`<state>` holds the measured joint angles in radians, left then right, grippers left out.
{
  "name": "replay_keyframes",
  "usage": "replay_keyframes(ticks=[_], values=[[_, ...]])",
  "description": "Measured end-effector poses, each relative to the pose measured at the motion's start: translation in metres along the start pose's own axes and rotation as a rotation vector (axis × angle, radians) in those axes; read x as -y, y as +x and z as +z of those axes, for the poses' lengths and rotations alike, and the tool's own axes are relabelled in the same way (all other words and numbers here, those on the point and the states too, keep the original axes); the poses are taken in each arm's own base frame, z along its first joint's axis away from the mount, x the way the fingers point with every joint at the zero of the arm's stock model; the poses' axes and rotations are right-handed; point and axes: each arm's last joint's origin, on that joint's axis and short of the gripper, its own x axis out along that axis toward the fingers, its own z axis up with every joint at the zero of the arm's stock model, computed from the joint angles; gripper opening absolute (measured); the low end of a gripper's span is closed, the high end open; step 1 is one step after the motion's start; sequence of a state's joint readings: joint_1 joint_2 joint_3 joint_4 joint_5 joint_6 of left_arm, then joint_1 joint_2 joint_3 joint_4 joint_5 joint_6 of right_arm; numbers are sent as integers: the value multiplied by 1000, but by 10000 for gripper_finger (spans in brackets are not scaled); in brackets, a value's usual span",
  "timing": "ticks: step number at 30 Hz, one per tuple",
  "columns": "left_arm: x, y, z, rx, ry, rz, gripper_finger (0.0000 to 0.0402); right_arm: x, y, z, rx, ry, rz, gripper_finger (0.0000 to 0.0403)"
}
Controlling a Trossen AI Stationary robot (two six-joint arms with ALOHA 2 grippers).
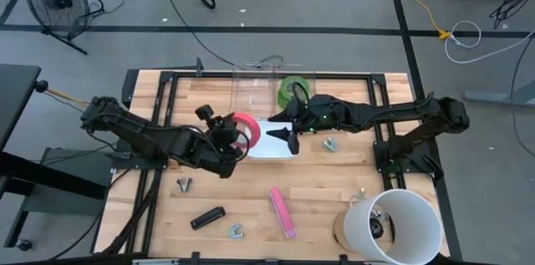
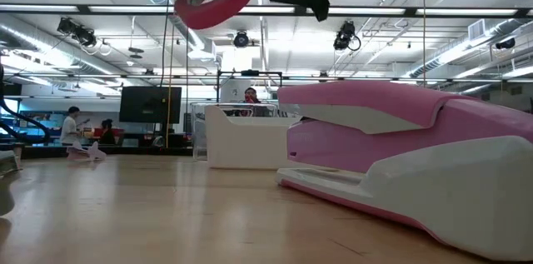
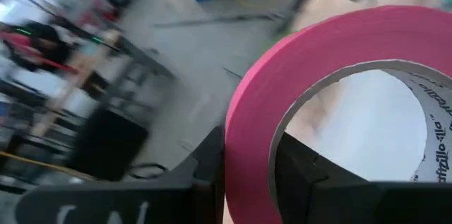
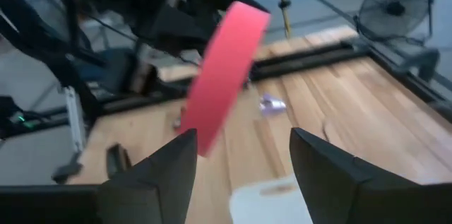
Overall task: Pick and place Stapler, Stapler remover, tape
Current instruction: Put the pink tape into the right transparent bin
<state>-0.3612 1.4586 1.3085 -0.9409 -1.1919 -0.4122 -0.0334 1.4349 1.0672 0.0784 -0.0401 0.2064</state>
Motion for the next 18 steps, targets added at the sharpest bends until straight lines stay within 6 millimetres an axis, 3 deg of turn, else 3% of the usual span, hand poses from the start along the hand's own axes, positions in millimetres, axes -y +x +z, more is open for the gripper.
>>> replay_keyframes(ticks=[8, 18], values=[[-5, 4, 11, 91, -34, 191, 83, -3, -1, 14, 143, -18, 32, 224], [-8, 13, 26, 114, -79, 255, 83, -1, 3, 16, 202, -48, -18, 224]])
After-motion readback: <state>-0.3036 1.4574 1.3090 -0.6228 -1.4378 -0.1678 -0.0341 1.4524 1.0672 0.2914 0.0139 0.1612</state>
